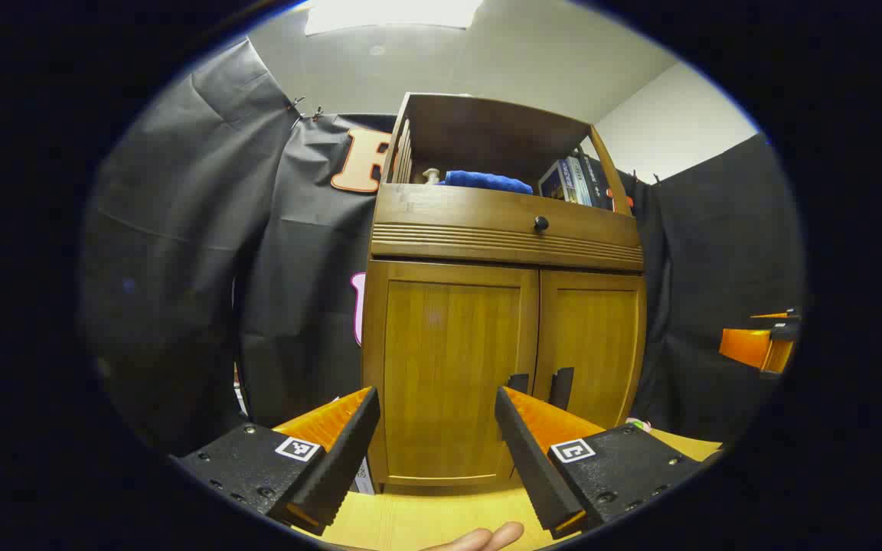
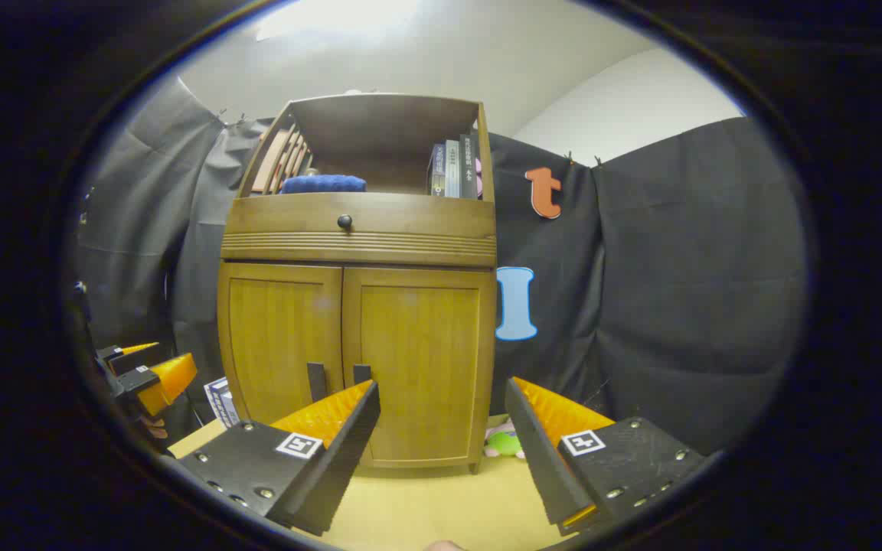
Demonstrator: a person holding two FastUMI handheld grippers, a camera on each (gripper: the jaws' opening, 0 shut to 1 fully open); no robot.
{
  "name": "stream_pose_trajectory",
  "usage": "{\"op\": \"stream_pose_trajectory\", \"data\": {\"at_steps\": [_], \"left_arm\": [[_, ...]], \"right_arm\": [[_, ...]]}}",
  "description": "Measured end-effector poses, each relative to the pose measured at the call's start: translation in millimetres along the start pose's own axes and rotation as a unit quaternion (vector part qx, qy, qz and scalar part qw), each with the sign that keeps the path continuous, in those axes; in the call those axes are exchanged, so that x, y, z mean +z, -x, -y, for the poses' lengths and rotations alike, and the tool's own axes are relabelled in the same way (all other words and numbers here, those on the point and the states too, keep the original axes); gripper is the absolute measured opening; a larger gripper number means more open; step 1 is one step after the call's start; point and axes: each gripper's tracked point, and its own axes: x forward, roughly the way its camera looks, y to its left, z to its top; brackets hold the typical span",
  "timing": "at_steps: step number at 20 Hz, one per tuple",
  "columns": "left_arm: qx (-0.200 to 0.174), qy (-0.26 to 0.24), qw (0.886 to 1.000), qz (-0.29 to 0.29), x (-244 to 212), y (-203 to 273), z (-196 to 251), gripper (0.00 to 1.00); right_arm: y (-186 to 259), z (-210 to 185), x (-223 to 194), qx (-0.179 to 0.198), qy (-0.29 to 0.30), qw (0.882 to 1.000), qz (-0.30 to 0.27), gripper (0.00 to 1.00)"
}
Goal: Open the right door of the double-door shoe cabinet with the right hand, and open the left door with the left hand.
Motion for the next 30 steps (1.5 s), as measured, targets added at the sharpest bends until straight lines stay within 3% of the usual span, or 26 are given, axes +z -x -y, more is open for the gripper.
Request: {"op": "stream_pose_trajectory", "data": {"at_steps": [1,4,5,7,9,10,12,17,19,20,24,30], "left_arm": [[0.0,0.0,1.0,0.0,-1,1,0,0.94],[0.0,0.0,1.0,0.003,1,1,-1,0.94],[0.0,0.001,1.0,0.003,1,1,-1,0.88],[0.002,0.002,1.0,0.005,2,2,-2,0.94],[-0.001,0.0,1.0,0.003,1,2,-1,0.94],[-0.002,-0.002,1.0,0.003,2,2,0,0.88],[-0.002,-0.006,1.0,0.002,1,2,0,0.94],[0.009,-0.011,1.0,0.011,5,2,-4,0.94],[0.016,-0.013,1.0,0.018,7,2,-6,0.94],[0.018,-0.015,1.0,0.019,7,1,-6,0.88],[0.03,-0.017,0.999,0.02,6,1,-9,0.88],[0.022,-0.017,1.0,0.005,-1,-2,-9,0.88]], "right_arm": [[-1,1,-1,-0.001,-0.002,1.0,-0.002,0.97],[-2,3,-2,-0.004,-0.006,1.0,-0.002,0.98],[-2,3,-3,-0.005,-0.005,1.0,-0.002,0.98],[-2,2,-3,-0.005,-0.005,1.0,-0.001,0.98],[-2,2,-3,-0.003,-0.005,1.0,0.0,0.98],[-2,1,-3,-0.002,-0.004,1.0,0.0,0.97],[-4,0,-5,0.002,-0.002,1.0,-0.003,0.98],[-33,-10,-18,0.022,-0.001,0.999,-0.025,0.98],[-41,-21,-22,0.034,0.009,0.999,-0.029,0.98],[-45,-29,-25,0.044,0.01,0.998,-0.033,0.98],[-80,-62,-38,0.082,0.009,0.995,-0.048,0.98],[-138,-102,-70,0.09,0.026,0.993,-0.066,0.98]]}}
